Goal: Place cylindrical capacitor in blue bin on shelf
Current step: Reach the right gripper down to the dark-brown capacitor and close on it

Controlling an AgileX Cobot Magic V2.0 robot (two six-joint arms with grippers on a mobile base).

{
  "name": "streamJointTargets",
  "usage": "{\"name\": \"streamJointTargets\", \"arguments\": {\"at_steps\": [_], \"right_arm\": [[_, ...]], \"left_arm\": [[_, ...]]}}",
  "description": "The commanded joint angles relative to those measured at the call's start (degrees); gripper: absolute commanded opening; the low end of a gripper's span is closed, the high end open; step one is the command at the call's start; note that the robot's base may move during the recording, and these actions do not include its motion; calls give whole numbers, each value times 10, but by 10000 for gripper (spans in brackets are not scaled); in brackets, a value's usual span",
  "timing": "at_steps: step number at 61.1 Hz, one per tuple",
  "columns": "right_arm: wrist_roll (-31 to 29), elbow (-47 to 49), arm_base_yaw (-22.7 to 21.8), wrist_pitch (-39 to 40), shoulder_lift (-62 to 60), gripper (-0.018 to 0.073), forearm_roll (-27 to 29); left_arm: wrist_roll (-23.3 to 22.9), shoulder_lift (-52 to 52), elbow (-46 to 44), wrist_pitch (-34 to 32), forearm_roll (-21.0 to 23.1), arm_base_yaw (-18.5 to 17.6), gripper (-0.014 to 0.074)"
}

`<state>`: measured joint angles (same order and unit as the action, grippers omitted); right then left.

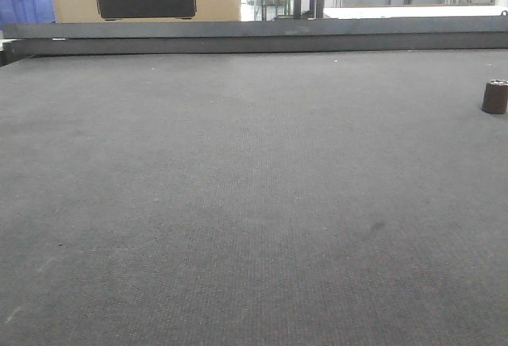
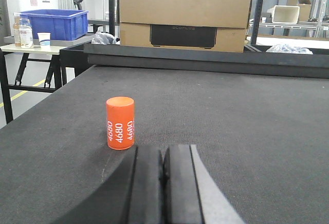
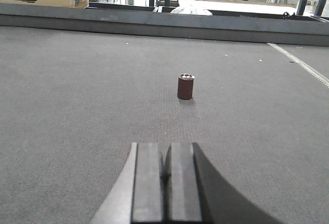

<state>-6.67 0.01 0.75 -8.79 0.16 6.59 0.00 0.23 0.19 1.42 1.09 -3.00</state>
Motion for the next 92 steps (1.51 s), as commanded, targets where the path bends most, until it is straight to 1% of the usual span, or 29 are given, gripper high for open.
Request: {"name": "streamJointTargets", "arguments": {"at_steps": [1,37,50,54,61,66,69,72,74,77,81,85,89,92], "right_arm": [[-2,0,1,7,-2,-162,1],[-2,0,0,7,-2,-162,-1],[-2,0,0,21,-2,-162,-1],[-2,0,0,36,-2,-162,-1],[-2,0,0,96,-2,-162,-1],[-2,0,0,145,-2,-162,3],[-2,2,0,148,-2,-162,20],[-2,32,0,134,-2,-162,47],[-2,52,0,125,-2,-162,54],[-2,93,0,104,-2,-162,56],[-2,156,0,70,-2,-162,56],[-2,214,0,20,19,-162,55],[-2,263,0,-5,53,-157,55],[-2,296,0,-8,89,-115,55]], "left_arm": [[0,-2,-2,-8,3,-1,-111],[0,-2,-2,-11,3,-1,-111],[0,-2,-2,-44,3,-1,-111],[0,-2,-2,-60,3,-1,-111],[0,-2,-2,-103,3,-1,-111],[0,-2,-13,-101,3,-1,-111],[0,-2,-36,-92,3,-1,-111],[0,-2,-65,-83,3,-1,-111],[0,2,-91,-69,3,-1,-111],[0,14,-132,-31,3,-1,-111],[0,44,-188,36,1,-1,-111],[0,76,-241,104,-2,-1,-106],[0,111,-285,142,-2,-1,-63],[0,146,-319,161,-2,-1,4]]}}
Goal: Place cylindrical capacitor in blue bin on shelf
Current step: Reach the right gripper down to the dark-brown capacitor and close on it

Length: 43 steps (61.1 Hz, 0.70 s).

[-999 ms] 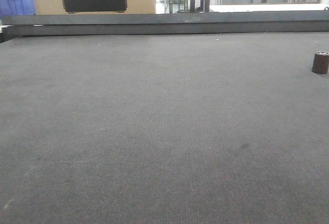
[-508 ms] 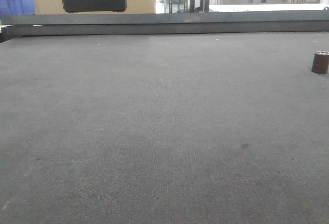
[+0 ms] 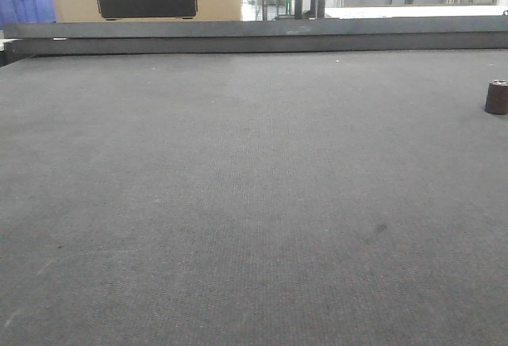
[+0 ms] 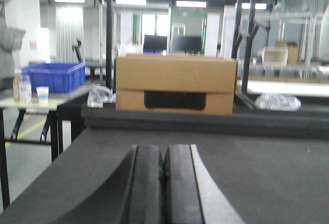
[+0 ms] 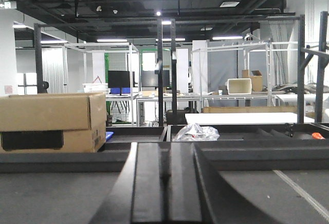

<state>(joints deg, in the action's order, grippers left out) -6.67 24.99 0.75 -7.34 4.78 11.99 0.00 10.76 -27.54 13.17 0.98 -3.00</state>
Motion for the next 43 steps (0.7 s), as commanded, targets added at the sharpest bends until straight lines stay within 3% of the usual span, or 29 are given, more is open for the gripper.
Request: {"name": "streamJointTargets", "arguments": {"at_steps": [1,13,18,27,33,43], "right_arm": [[-2,57,0,-23,57,-83,1],[-2,117,0,-24,186,437,0],[-2,118,0,-11,239,578,0],[-2,118,0,-5,334,549,-3],[-2,111,0,12,399,533,-13],[-2,65,-2,157,526,475,-27]], "left_arm": [[0,48,-48,46,-1,-1,34],[0,137,-91,49,-1,-1,334],[0,155,-93,44,-1,-2,429],[0,170,-90,43,-1,-20,568],[0,171,-90,43,-1,-26,603],[0,171,-90,43,-1,-26,601]]}}
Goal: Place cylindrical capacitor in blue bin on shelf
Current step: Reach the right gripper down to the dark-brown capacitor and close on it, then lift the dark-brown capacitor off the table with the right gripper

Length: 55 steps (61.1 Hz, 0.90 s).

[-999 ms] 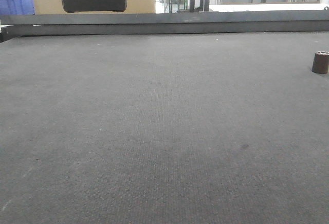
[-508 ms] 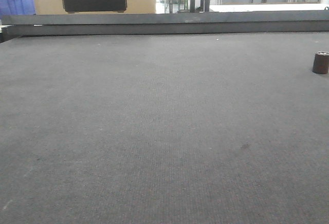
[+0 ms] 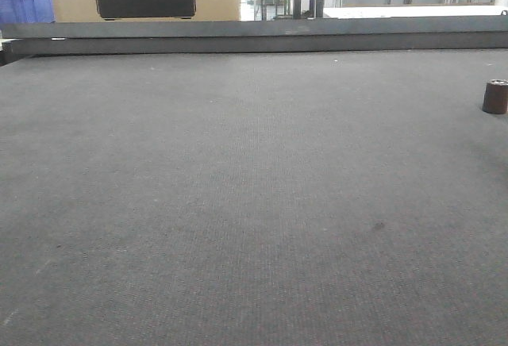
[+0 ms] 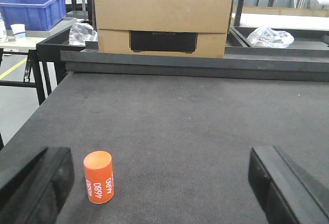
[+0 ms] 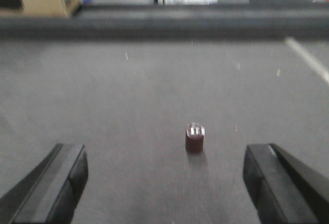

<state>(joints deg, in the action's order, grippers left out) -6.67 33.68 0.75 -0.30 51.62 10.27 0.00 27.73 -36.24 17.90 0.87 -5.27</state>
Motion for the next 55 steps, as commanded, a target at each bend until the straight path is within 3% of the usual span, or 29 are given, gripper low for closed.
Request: {"name": "streamJointTargets", "arguments": {"at_steps": [1,15,21,25,55], "right_arm": [[-2,-27,-3,101,68,468,-9],[-2,-44,-40,326,256,457,-9],[-2,-28,-51,405,327,521,-9],[-2,-7,-51,420,368,578,-9],[-2,182,-51,433,609,571,-21]], "left_arm": [[0,1,-3,-5,0,-3,601],[0,1,-3,-5,0,-3,601],[0,1,-3,-5,0,-3,601],[0,1,-3,-5,0,-3,601],[0,1,-2,8,0,-3,601]]}}
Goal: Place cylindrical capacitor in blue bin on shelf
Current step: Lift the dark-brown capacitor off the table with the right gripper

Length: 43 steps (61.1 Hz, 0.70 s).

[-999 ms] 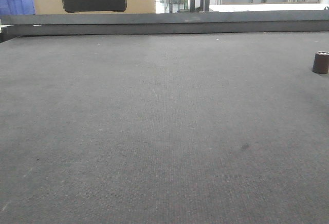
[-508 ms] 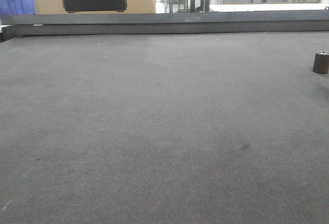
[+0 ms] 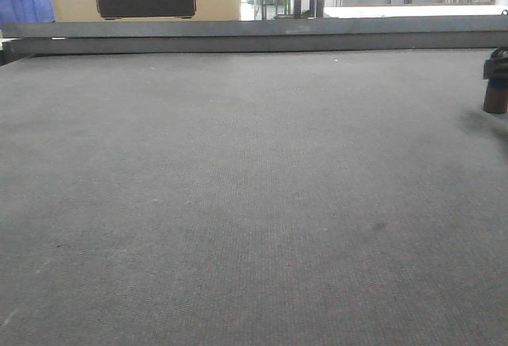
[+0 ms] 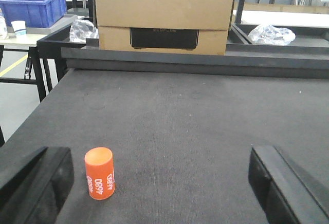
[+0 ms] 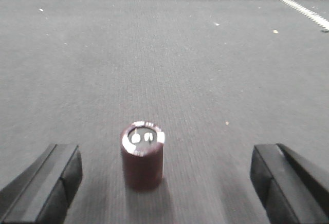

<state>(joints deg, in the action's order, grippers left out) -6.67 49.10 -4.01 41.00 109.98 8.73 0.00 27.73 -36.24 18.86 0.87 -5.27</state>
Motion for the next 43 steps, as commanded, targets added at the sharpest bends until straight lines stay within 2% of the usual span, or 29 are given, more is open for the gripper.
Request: {"name": "streamJointTargets", "arguments": {"at_steps": [1,13,28,33,43], "right_arm": [[-2,32,-4,20,31,571,-5],[-2,88,-4,20,89,571,-5],[-2,106,-4,18,117,570,-5],[-2,106,-4,27,116,518,-5],[-2,108,-4,35,114,274,-5]], "left_arm": [[0,1,-2,-1,0,-3,601],[0,1,0,0,0,-3,601],[0,1,0,0,0,-3,601],[0,1,0,0,0,-3,601],[0,1,0,0,0,-3,601]]}}
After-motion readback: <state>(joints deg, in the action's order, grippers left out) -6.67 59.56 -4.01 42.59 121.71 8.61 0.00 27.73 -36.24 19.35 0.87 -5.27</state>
